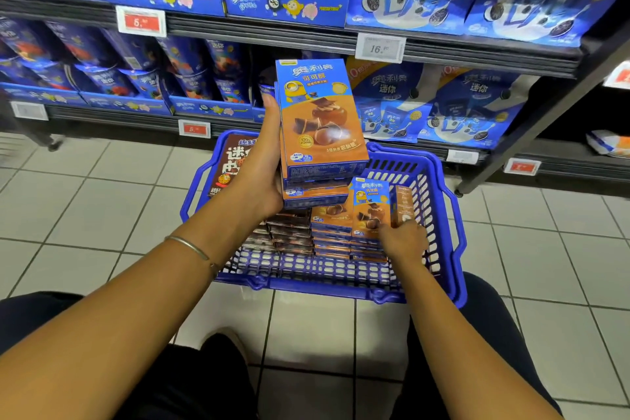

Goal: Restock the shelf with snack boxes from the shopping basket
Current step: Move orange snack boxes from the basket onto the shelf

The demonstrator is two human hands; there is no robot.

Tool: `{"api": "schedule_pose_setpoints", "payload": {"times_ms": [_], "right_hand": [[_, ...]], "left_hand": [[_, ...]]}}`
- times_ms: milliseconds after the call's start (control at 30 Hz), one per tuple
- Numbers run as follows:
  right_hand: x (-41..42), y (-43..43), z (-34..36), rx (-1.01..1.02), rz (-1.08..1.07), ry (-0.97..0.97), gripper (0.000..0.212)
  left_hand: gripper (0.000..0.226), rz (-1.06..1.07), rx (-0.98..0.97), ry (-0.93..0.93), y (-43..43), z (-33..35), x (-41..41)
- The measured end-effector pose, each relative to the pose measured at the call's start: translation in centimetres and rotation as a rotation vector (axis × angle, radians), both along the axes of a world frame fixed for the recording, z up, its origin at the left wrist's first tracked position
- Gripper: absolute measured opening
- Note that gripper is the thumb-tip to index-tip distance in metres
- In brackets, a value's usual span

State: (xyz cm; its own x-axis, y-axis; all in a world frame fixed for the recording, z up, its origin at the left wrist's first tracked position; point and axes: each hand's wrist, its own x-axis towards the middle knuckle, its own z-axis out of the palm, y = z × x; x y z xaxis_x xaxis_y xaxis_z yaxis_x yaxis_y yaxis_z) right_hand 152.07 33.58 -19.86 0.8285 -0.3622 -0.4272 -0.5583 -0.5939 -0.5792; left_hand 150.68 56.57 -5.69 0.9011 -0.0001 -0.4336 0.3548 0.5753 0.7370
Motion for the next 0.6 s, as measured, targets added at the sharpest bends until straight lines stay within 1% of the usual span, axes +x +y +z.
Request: {"api": "schedule_pose_setpoints", "payload": {"times_ms": [33,67,100,133,167,233,300,333,400,433,467,533,600], "right_hand": [[-0.3,0.1,-0.4,-0.071,0.035,-0.027,0.054],[-0.4,0.3,-0.6,-0.094,0.036,-0.062,0.053],[-0.7,0.7,-0.8,-0.078,-0.010,-0.089,0.052],[-0.9,1.1,-0.6,-0.016,-0.124,-0.086,0.055],[-0.9,1.4,-0.3,0.076,-0.282,-0.055,0.060],[-1.0,1.9,0.4,0.305,-0.561,0.021,0.065],[-0.7,1.8,1.0,0.495,-0.738,0.047,0.061],[-0.6,1.5,1.2,0.574,-0.799,0.038,0.056],[-0.3,1.1,1.3,0.701,-0.845,0.042,0.040],[-0.3,1.0,1.2,0.763,-0.820,0.063,0.034],[-0.2,1.0,1.0,0.835,-0.801,0.089,0.032],[-0.3,1.2,0.5,0.999,-0.818,0.159,0.036],[-0.3,0.9,0.0,1.093,-0.825,0.225,0.041]], "left_hand": [[0.079,0.001,0.004,0.005,0.0,0.0,0.0],[0.079,0.003,0.006,0.010,0.0,-0.1,0.0],[0.080,0.001,0.005,0.014,-0.1,0.0,-0.1],[0.081,-0.003,0.004,0.016,-0.1,0.0,-0.1],[0.082,-0.007,0.002,0.018,-0.2,0.0,-0.1],[0.081,-0.007,-0.001,0.019,-0.3,0.1,-0.1],[0.083,-0.013,-0.006,0.017,-0.4,0.0,-0.1],[0.084,-0.018,-0.009,0.019,-0.4,0.0,-0.1],[0.081,-0.018,-0.012,0.024,-0.6,0.0,-0.2],[0.080,-0.017,-0.011,0.029,-0.7,0.0,-0.3],[0.079,-0.020,-0.012,0.031,-0.8,-0.1,-0.3],[0.080,-0.032,-0.009,0.026,-0.9,-0.1,-0.3],[0.079,-0.041,-0.003,0.028,-1.0,-0.2,-0.4]]}}
